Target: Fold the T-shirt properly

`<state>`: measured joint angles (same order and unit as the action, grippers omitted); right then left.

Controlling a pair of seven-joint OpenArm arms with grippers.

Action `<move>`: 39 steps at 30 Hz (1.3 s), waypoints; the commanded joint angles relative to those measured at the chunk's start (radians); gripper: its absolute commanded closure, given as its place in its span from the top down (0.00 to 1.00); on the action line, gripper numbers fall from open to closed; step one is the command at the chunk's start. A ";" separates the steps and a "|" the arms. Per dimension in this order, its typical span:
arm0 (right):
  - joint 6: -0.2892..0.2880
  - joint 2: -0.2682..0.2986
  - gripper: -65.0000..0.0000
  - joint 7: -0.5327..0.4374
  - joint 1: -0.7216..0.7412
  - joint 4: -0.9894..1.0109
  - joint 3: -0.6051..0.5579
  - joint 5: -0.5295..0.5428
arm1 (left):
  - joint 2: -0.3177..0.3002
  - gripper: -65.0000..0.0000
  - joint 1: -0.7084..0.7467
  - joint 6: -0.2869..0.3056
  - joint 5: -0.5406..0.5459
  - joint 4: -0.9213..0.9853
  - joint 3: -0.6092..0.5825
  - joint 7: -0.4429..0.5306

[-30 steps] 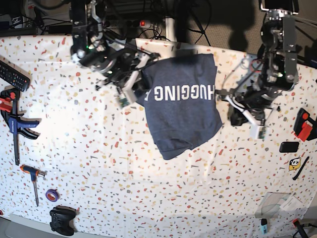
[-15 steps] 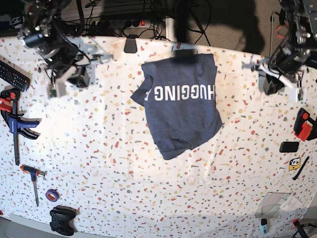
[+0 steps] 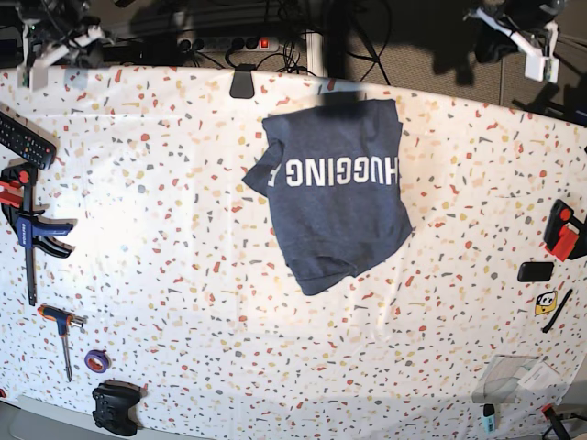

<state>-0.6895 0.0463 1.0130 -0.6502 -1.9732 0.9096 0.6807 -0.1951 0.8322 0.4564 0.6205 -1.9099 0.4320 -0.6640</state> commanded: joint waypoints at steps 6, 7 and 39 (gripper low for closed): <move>-0.009 -0.064 0.00 -0.002 -0.085 0.034 -0.004 -0.039 | 0.022 0.00 0.062 0.009 -0.092 0.028 0.006 0.017; -0.009 -0.071 0.00 -0.003 -0.085 0.063 -0.010 -0.067 | 0.032 0.00 0.060 0.010 -0.098 0.060 0.006 0.037; 0.043 0.244 0.00 -0.561 0.304 1.350 -0.651 -0.417 | 0.106 0.00 -0.486 0.135 -0.490 1.347 0.006 0.349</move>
<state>-0.6395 0.2794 0.4515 -0.3405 -0.6189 0.2531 0.2615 -0.0830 0.3359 0.5819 0.1314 -0.5591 0.4370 -0.3145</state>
